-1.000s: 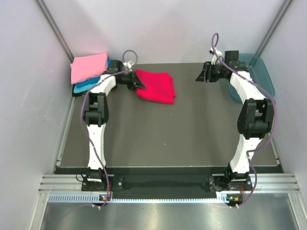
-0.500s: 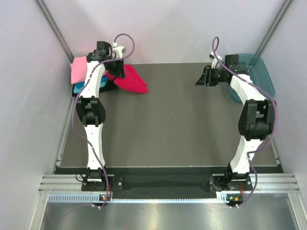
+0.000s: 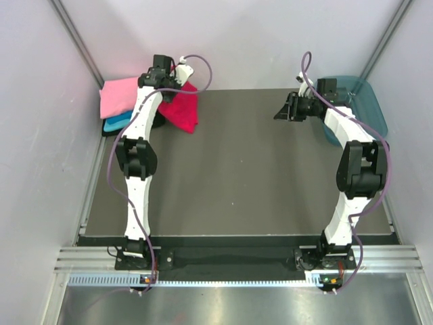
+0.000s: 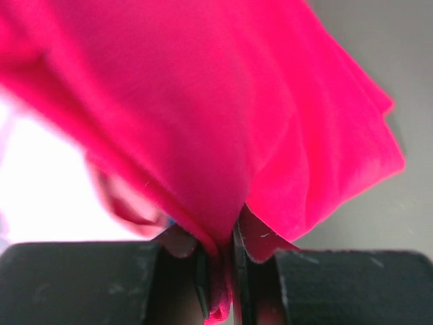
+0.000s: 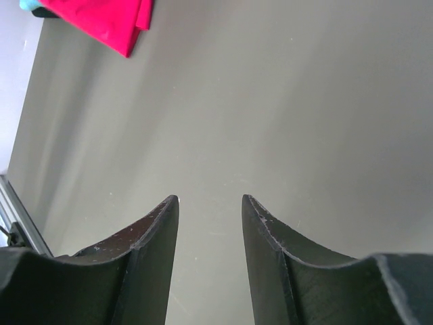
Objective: Fold and stack the t-shirts
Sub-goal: Fold the tshirt
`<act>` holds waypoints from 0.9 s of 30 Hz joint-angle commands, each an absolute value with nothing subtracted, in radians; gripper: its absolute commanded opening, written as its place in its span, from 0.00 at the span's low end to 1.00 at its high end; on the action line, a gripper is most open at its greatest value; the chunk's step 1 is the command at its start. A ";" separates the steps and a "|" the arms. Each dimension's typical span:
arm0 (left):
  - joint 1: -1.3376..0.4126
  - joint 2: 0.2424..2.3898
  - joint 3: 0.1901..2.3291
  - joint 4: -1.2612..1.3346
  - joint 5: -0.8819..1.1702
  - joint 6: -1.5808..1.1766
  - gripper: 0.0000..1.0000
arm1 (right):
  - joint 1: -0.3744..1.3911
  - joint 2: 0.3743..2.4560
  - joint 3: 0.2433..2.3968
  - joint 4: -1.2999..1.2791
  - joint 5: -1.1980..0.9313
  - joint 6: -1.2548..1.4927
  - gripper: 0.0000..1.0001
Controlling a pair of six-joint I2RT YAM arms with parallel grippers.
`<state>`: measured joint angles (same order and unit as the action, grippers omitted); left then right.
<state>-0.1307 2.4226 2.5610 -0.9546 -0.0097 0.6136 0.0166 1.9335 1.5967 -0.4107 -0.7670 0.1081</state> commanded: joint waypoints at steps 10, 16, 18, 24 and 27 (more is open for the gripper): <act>-0.066 2.270 2.657 -0.629 -0.230 0.577 0.00 | 0.018 1.890 1.578 -0.338 -0.792 0.120 0.43; -0.020 2.240 2.655 -0.621 -0.262 0.545 0.00 | 0.041 1.901 1.588 -0.331 -0.787 0.124 0.42; -0.015 2.218 2.651 -0.633 -0.246 0.535 0.00 | 0.049 1.908 1.591 -0.331 -0.785 0.124 0.42; -0.055 2.169 2.620 -0.698 -0.167 0.499 0.00 | 0.063 1.928 1.615 -0.331 -0.782 0.124 0.42; -0.087 2.151 2.600 -0.732 -0.118 0.474 0.00 | 0.067 1.942 1.626 -0.331 -0.784 0.127 0.42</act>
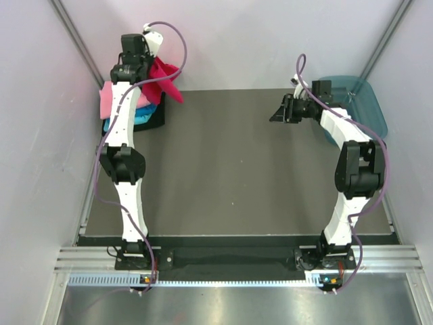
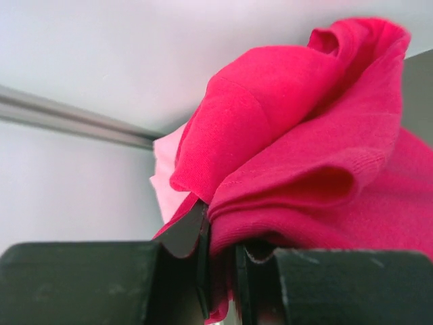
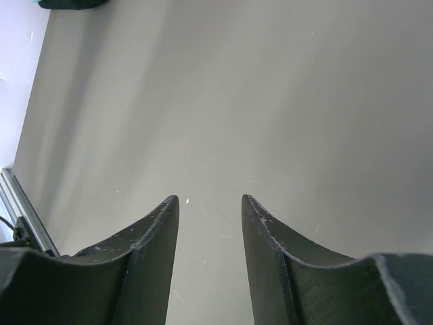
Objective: Fold and stack the t-shirts
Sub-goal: Fold the tshirt
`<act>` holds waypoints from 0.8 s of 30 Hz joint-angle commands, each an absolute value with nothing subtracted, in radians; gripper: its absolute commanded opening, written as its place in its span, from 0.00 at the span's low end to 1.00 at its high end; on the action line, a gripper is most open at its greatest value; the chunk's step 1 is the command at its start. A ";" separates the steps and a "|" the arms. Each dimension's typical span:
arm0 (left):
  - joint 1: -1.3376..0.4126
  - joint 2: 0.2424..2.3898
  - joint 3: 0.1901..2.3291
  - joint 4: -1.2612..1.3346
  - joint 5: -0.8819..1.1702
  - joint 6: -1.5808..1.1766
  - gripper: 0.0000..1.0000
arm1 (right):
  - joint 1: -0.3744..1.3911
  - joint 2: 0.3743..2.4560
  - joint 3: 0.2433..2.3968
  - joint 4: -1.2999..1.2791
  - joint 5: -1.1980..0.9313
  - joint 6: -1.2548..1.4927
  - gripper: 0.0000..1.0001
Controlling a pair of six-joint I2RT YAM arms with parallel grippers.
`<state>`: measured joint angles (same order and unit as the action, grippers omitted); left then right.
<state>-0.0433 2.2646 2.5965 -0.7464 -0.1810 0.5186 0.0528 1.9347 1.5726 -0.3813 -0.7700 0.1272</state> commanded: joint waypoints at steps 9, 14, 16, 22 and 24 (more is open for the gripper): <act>-0.133 2.131 2.595 -0.807 -0.126 0.529 0.00 | 0.072 1.944 1.629 -0.337 -0.782 0.121 0.42; -0.075 2.128 2.589 -0.864 -0.120 0.511 0.00 | 0.072 1.933 1.612 -0.341 -0.779 0.117 0.42; -0.048 2.129 2.588 -0.897 -0.115 0.500 0.00 | 0.074 1.930 1.609 -0.344 -0.778 0.114 0.42; 0.119 2.239 2.623 -0.983 -0.054 0.375 0.00 | 0.084 1.927 1.612 -0.348 -0.770 0.107 0.42; 0.164 2.279 2.643 -0.988 -0.026 0.300 0.00 | 0.094 1.924 1.609 -0.351 -0.765 0.103 0.43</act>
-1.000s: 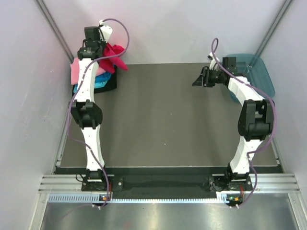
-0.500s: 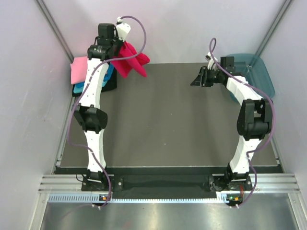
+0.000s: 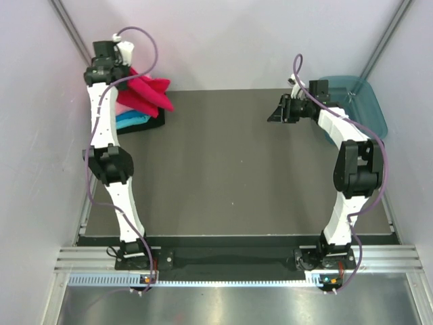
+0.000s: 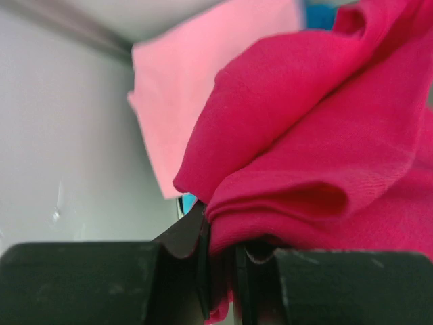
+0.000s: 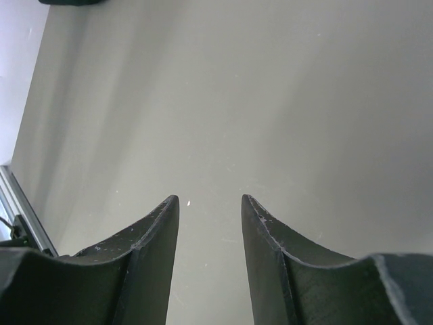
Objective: Fold and stack the t-shirts
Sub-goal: Fold the tshirt
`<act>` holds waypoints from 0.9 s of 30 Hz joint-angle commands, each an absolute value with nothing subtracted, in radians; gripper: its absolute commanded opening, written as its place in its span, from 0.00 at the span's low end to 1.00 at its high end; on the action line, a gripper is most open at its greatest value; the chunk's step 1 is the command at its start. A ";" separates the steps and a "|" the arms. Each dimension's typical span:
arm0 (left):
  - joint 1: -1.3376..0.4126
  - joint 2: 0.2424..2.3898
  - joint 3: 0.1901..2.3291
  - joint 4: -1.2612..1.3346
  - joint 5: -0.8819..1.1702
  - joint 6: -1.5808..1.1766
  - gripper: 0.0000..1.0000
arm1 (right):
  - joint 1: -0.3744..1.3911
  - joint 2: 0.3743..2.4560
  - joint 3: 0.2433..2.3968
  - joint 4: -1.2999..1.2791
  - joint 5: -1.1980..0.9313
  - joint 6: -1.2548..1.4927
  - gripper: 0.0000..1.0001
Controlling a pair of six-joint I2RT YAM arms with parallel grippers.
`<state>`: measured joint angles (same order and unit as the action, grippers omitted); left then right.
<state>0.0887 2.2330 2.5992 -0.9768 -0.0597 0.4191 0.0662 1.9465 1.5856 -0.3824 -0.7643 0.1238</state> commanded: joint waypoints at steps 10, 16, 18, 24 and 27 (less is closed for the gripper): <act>0.236 2.440 2.687 -0.781 -0.178 0.262 0.00 | 0.121 1.895 1.574 -0.359 -0.753 0.081 0.42; 0.236 2.494 2.729 -0.712 -0.245 0.258 0.00 | 0.121 1.878 1.548 -0.368 -0.742 0.069 0.42; 0.239 2.500 2.738 -0.695 -0.281 0.265 0.00 | 0.121 1.875 1.542 -0.367 -0.742 0.066 0.42; 0.282 2.484 2.723 -0.718 -0.336 0.265 0.00 | 0.123 1.873 1.543 -0.367 -0.736 0.064 0.42; 0.299 2.465 2.685 -0.739 -0.308 0.273 0.00 | 0.126 1.881 1.548 -0.365 -0.733 0.064 0.42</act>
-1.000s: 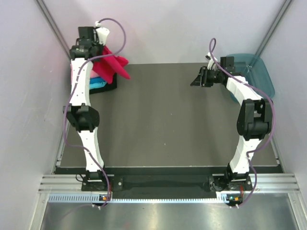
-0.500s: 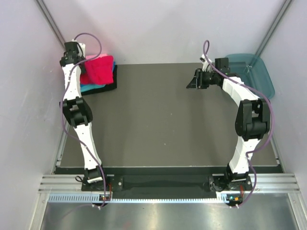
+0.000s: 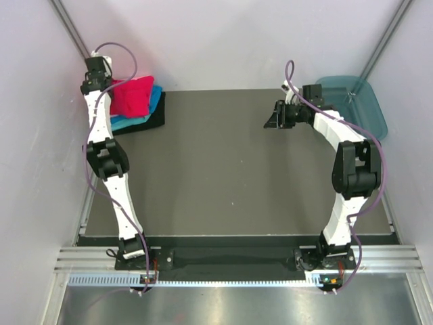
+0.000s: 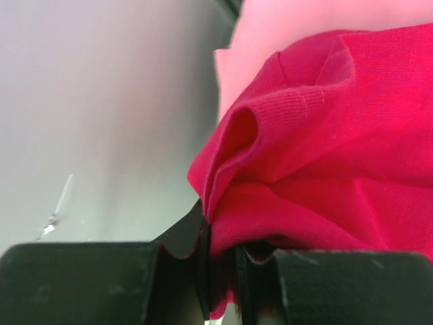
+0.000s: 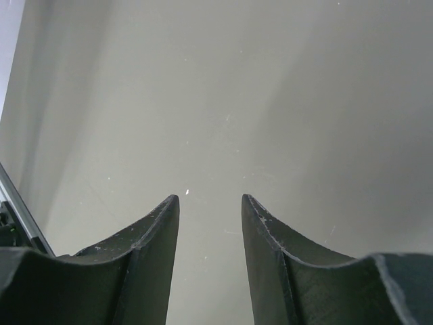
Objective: Fold and stack the t-shirts
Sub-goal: Fold the tshirt
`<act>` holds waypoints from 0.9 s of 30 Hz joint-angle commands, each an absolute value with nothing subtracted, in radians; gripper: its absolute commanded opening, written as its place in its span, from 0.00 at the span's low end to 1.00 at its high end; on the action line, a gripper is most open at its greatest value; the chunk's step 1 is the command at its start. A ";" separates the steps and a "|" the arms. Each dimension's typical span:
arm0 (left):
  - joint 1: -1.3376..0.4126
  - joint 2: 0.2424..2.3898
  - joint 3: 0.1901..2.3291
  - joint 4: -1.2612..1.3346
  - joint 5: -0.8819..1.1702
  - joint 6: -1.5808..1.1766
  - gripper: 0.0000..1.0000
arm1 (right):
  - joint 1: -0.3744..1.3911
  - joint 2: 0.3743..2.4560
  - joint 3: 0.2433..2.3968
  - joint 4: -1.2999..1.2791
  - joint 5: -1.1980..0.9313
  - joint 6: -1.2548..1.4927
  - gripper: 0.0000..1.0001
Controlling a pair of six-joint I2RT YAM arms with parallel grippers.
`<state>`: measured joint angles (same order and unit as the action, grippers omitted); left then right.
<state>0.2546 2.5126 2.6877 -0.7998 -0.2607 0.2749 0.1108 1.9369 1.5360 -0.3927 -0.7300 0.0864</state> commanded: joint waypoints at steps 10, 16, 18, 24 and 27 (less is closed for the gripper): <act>0.275 2.435 2.671 -0.742 -0.319 0.264 0.79 | 0.144 1.908 1.588 -0.364 -0.739 0.071 0.42; 0.235 2.356 2.672 -0.723 -0.319 0.264 0.82 | 0.146 1.901 1.566 -0.364 -0.744 0.072 0.42; 0.215 2.321 2.674 -0.703 -0.340 0.264 0.82 | 0.149 1.898 1.560 -0.362 -0.744 0.071 0.43; 0.181 2.212 2.675 -0.664 -0.382 0.275 0.82 | 0.147 1.884 1.534 -0.359 -0.739 0.064 0.42; 0.163 2.171 2.645 -0.724 -0.368 0.236 0.81 | 0.149 1.875 1.514 -0.360 -0.736 0.057 0.42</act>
